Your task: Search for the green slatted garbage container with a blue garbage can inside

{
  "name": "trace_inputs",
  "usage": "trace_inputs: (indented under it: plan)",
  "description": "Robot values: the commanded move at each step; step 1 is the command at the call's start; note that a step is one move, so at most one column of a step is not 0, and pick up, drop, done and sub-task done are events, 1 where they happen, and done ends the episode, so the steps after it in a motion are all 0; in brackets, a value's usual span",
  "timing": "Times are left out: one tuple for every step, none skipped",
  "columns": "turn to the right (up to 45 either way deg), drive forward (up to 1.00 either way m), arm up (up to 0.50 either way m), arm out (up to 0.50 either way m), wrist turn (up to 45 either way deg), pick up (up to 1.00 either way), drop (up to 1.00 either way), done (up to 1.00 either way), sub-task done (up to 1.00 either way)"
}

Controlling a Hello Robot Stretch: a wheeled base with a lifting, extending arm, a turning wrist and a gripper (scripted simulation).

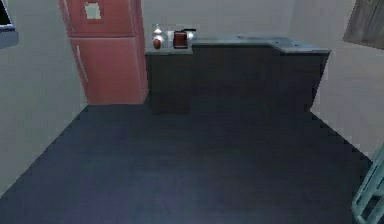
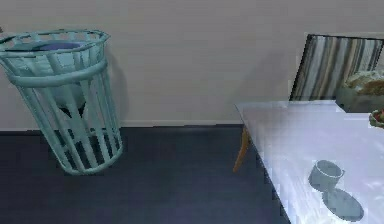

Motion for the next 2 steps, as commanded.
trace_inputs:
  plan:
    - [45.0,0.0,0.0,0.0,0.0,0.0,0.0,0.0,0.0]
    - [21.0,0.0,0.0,0.0,0.0,0.0,0.0,0.0,0.0]
